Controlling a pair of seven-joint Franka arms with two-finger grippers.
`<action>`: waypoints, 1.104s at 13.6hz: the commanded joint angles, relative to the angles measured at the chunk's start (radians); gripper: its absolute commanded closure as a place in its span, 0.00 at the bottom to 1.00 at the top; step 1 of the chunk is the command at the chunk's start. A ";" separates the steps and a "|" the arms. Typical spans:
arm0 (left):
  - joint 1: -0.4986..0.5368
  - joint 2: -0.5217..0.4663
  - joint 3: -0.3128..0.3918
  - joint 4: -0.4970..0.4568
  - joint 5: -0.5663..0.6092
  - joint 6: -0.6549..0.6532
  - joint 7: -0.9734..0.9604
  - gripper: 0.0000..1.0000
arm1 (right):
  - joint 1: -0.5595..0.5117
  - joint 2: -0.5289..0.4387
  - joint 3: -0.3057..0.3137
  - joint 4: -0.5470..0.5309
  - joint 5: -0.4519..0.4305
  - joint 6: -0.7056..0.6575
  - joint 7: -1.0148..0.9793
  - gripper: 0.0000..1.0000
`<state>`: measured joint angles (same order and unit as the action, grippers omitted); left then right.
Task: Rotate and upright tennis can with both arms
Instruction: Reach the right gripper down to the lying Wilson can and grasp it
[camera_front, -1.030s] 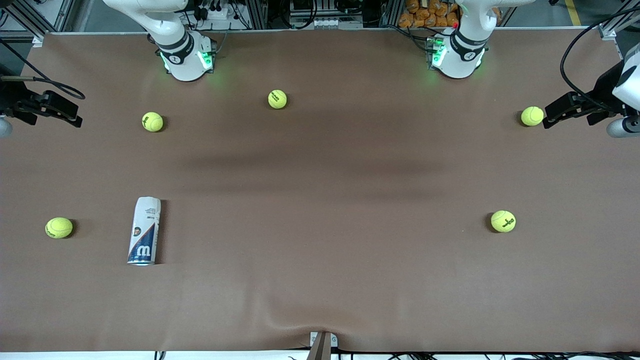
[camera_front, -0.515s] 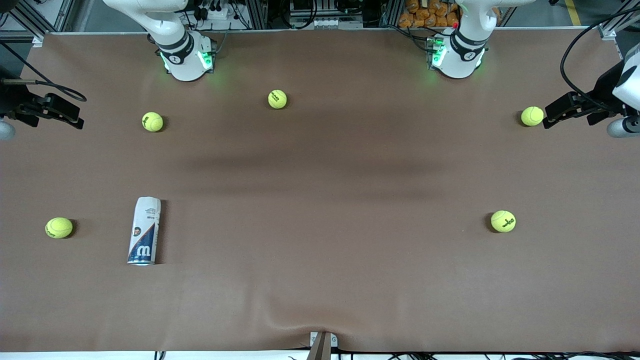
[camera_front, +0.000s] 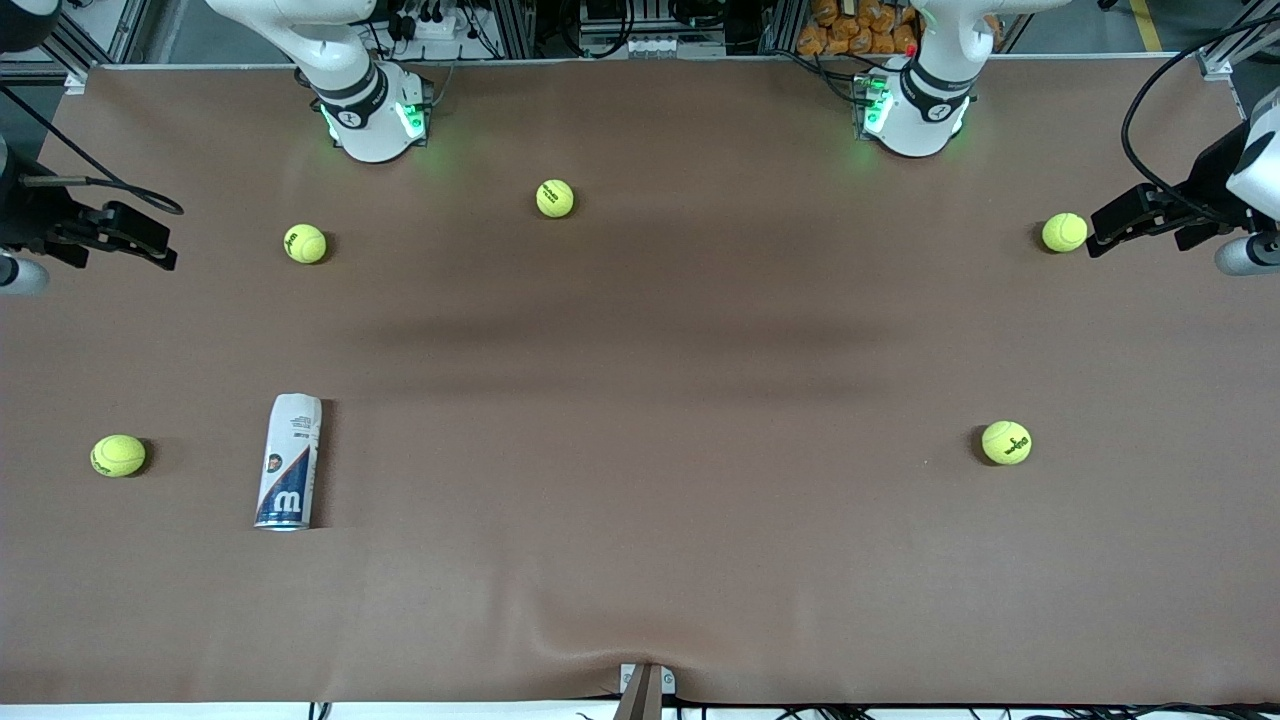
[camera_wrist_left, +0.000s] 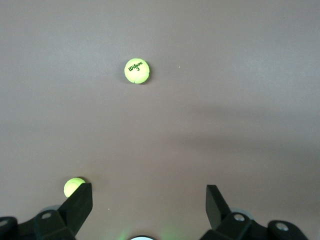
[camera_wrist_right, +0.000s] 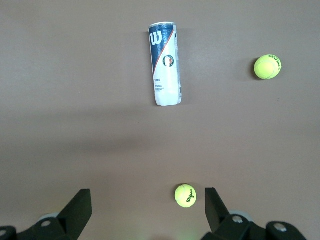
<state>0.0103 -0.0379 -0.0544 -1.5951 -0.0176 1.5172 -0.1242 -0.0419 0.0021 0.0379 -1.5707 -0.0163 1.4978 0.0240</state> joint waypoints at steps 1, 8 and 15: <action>0.005 -0.013 -0.004 -0.003 0.004 -0.011 -0.019 0.00 | -0.010 -0.004 0.008 -0.015 -0.002 0.018 -0.018 0.00; 0.005 -0.013 -0.004 -0.005 0.004 -0.011 -0.017 0.00 | -0.010 0.007 0.008 -0.015 -0.002 0.019 -0.021 0.00; 0.005 -0.013 -0.004 -0.005 0.004 -0.011 -0.019 0.00 | -0.010 0.142 0.007 -0.014 -0.007 0.100 -0.091 0.00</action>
<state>0.0107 -0.0379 -0.0543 -1.5953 -0.0176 1.5172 -0.1242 -0.0419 0.0793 0.0382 -1.5890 -0.0163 1.5630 -0.0231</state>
